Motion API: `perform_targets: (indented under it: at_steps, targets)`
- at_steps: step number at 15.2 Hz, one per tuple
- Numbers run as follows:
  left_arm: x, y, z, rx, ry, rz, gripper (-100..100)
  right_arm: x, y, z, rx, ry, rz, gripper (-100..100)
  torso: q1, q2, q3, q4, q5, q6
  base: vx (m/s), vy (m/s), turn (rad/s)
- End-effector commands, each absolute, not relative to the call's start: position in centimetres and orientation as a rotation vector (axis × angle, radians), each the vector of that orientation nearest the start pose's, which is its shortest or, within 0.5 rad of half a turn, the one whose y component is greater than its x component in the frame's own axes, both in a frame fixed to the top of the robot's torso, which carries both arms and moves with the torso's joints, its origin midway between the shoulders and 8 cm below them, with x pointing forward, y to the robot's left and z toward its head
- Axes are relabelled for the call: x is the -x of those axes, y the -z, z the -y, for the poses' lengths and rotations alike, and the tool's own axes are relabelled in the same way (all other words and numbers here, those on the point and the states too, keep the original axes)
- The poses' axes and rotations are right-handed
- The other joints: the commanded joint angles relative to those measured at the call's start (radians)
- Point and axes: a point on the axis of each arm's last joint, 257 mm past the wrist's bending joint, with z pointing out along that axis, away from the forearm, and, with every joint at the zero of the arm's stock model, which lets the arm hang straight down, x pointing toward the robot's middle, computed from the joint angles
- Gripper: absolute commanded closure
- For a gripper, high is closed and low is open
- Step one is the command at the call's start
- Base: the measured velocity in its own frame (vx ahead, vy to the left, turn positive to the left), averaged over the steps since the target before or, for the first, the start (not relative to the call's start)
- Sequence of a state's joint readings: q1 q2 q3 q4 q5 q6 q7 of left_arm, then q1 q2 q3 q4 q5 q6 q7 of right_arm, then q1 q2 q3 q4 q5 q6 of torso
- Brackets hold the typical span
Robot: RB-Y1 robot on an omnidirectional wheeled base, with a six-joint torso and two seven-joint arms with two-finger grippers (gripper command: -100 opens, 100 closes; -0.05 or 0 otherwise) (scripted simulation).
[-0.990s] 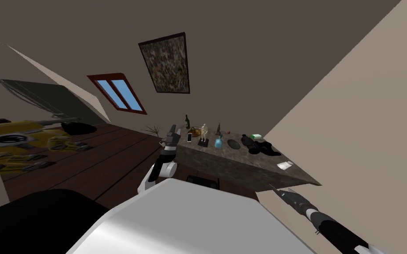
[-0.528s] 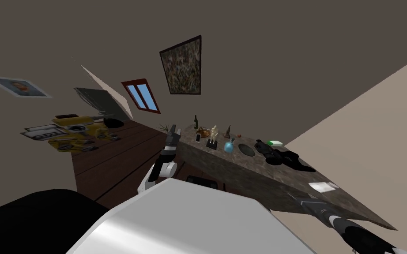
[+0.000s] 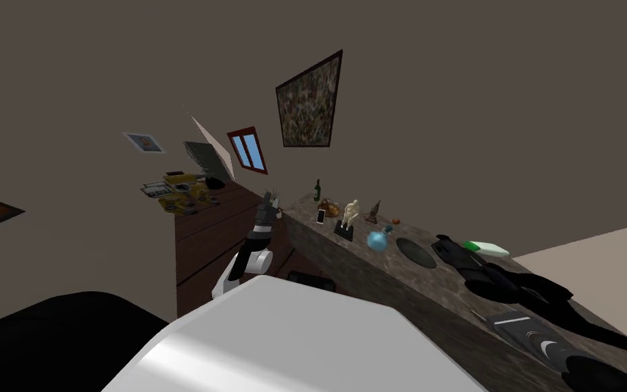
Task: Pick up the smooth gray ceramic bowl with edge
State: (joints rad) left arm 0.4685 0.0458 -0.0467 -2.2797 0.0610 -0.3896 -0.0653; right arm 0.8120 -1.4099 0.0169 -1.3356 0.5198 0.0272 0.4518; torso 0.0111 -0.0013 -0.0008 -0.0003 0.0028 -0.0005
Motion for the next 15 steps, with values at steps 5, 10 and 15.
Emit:
perform_targets:
  at_steps: [5,10,15]
  targets:
    - [-36.6,-1.2,-26.4,0.708,1.322,-0.696,0,-18.3,28.2,77.9,0.796,1.025,-2.455,-100,0.000,-0.001,-0.001,0.000,0.000,-0.001,0.071,0.122,0.334]
    - [-36.6,-1.2,-26.4,0.708,1.321,-0.696,0,-15.9,30.1,77.5,0.847,1.012,-2.497,-100,0.001,-0.001,0.000,0.000,0.000,0.000,0.082,0.121,0.312]
    - [-36.6,-1.2,-26.4,0.708,1.321,-0.696,0,-14.3,32.3,76.9,0.818,1.002,-2.520,-100,-0.012,0.009,0.005,0.002,-0.003,0.000,-0.005,-0.049,0.123]
